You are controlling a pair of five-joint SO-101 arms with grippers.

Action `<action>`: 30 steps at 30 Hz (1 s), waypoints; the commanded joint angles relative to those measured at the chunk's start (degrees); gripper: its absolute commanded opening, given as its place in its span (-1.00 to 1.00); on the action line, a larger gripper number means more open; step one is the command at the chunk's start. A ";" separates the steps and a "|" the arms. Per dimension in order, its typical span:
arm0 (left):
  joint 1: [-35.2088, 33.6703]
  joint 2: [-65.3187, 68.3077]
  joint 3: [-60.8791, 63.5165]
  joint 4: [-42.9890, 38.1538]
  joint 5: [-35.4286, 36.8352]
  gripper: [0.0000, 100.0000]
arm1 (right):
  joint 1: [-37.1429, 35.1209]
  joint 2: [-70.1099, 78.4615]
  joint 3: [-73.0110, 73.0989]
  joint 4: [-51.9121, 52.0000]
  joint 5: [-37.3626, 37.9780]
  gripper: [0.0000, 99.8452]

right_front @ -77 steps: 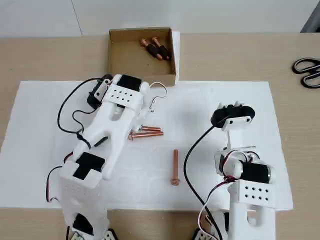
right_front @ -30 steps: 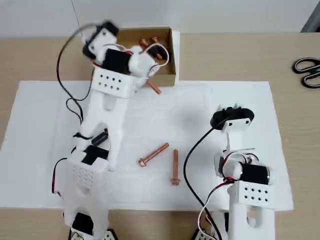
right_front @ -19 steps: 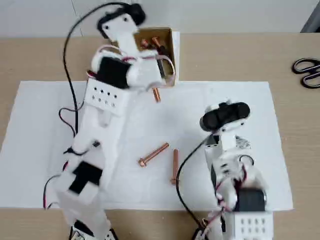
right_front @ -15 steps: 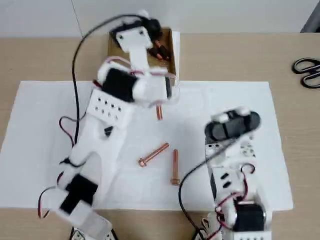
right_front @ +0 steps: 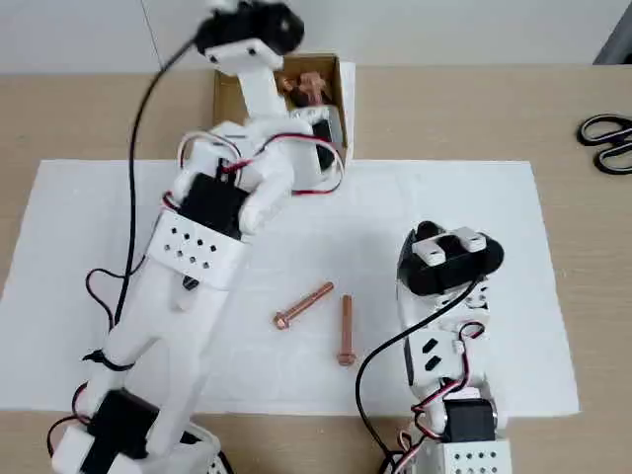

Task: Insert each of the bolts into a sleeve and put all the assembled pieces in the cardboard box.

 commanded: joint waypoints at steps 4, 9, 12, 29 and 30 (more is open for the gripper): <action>5.71 -16.88 22.81 -25.14 -10.81 -0.99 | -6.55 -1.54 1.93 -1.63 -0.70 -0.99; 6.51 -28.48 40.22 -47.38 -15.56 -0.99 | -7.34 -2.24 1.93 -7.34 -7.12 -0.99; 6.59 -33.49 44.70 -50.73 -15.56 -0.99 | -7.52 -2.24 1.93 -12.44 -11.08 -0.99; 13.45 -38.86 44.70 -41.85 -15.82 -0.99 | -9.89 -2.07 1.85 -22.29 -0.26 -0.99; 13.54 -38.86 44.70 -41.32 -15.82 -0.99 | -9.98 -2.07 1.85 -21.58 -0.18 -0.99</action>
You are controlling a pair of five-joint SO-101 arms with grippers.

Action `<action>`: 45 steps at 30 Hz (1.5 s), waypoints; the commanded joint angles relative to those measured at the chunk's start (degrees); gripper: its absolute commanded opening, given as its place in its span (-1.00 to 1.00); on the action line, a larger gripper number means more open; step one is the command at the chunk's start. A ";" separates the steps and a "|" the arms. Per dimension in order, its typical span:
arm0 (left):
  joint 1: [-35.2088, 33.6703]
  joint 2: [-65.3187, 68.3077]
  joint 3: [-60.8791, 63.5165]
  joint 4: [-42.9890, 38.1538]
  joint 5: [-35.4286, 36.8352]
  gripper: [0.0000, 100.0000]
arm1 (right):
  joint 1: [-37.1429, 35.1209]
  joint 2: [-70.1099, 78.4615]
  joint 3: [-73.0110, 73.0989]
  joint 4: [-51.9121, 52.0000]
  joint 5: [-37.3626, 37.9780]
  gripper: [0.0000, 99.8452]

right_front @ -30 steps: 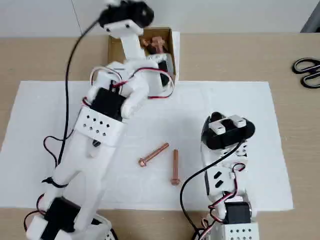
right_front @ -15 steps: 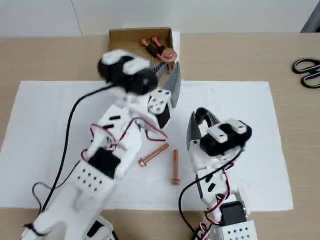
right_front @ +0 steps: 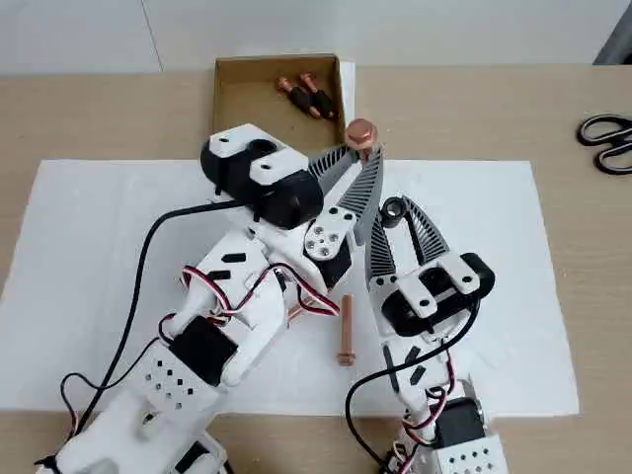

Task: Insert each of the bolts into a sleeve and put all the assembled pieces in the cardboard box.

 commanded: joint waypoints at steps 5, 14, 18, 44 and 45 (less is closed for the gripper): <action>2.99 -2.20 -0.66 1.85 -0.35 -0.99 | -0.40 -1.19 0.26 1.36 0.79 -0.99; 4.40 -0.53 -1.63 1.93 -2.11 -0.99 | -0.40 -1.27 0.26 1.19 0.88 -0.99; 4.40 2.46 -1.80 1.23 -2.64 -0.99 | -0.40 -1.27 0.26 0.92 0.88 -0.99; -0.18 8.79 -1.19 5.19 -2.73 -0.99 | -0.04 -1.27 0.26 0.84 0.88 -0.99; -0.18 8.79 -1.10 5.27 -2.73 -0.99 | -0.04 -1.27 0.26 0.84 0.88 -0.99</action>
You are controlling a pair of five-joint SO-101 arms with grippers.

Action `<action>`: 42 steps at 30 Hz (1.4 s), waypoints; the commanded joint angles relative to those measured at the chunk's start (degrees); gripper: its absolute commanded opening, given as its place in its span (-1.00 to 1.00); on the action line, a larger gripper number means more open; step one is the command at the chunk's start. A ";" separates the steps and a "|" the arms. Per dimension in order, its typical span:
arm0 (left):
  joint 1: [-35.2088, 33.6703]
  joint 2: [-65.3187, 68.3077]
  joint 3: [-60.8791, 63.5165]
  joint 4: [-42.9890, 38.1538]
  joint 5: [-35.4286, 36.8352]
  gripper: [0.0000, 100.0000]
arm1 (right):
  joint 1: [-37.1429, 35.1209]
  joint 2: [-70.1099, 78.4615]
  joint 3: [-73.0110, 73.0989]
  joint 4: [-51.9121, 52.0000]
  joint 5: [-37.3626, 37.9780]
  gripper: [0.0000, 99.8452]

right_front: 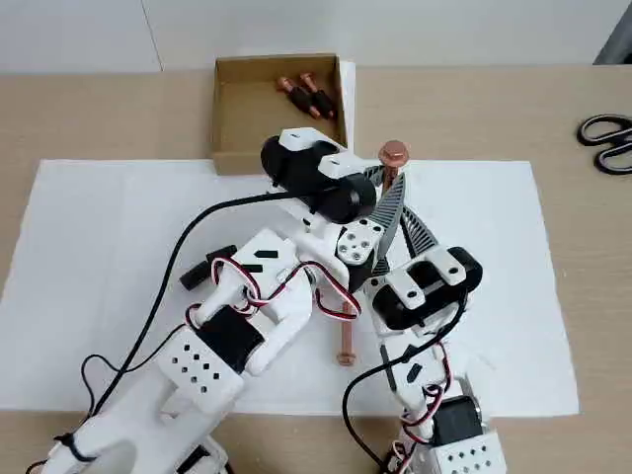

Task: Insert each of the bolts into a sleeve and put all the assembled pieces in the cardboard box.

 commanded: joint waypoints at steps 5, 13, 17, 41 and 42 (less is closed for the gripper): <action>-2.11 0.00 -0.31 3.87 -0.35 -0.99 | 0.22 -1.54 0.26 -0.75 0.26 -0.99; -2.02 -10.37 -0.04 14.15 -0.35 -0.99 | 0.31 -1.54 0.26 -0.84 0.26 -0.99; -2.29 -10.55 -0.04 14.33 -0.35 -0.98 | 0.31 -1.54 0.26 -0.84 0.26 -0.99; -7.82 -23.38 -2.95 18.90 -8.00 -0.74 | 1.19 -1.27 -3.96 13.49 0.35 -0.99; -9.76 -25.41 -1.01 18.90 -9.41 -0.84 | 1.98 -1.27 -5.45 15.60 0.35 -0.99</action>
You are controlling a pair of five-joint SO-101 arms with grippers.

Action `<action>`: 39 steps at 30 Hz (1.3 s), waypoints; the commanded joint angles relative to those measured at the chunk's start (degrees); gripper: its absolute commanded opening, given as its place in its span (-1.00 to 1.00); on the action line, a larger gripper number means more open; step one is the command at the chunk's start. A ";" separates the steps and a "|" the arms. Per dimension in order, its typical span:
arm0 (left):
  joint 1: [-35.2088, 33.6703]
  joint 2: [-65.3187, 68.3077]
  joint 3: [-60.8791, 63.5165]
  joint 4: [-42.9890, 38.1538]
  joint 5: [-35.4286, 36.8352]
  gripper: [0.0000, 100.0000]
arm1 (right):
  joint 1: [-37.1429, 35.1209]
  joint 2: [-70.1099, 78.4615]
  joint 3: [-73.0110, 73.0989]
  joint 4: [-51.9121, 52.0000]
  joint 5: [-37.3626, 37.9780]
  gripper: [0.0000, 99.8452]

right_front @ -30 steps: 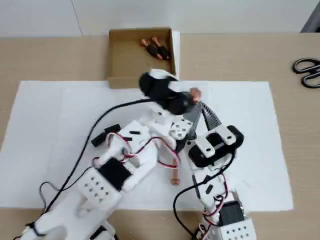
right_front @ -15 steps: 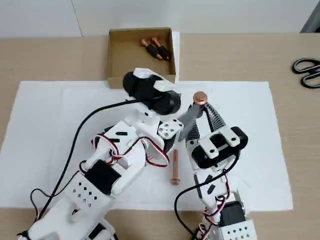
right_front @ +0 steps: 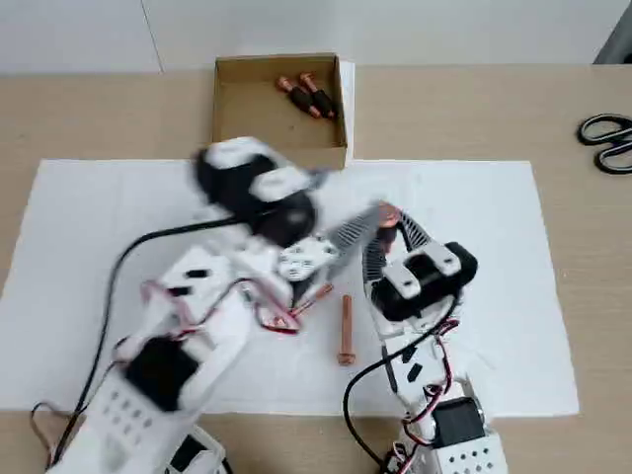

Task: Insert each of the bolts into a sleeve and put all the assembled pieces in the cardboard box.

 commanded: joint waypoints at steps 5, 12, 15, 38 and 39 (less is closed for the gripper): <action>-13.80 -17.49 13.49 0.00 -7.30 -0.97 | 5.93 1.89 -14.86 11.65 0.18 -0.99; -25.93 -32.88 28.97 -0.18 -7.30 -0.99 | 6.11 33.71 -36.31 14.73 1.32 -1.00; -30.95 -40.62 32.84 -0.53 -7.21 -0.99 | 5.76 51.12 -47.03 10.86 1.32 -1.00; -61.36 -45.98 36.88 3.60 -7.21 -0.99 | -3.65 155.91 -147.78 0.04 1.41 -0.99; -61.36 -45.98 36.88 3.60 -7.21 -0.99 | -3.65 159.08 -151.30 -0.04 1.41 -0.99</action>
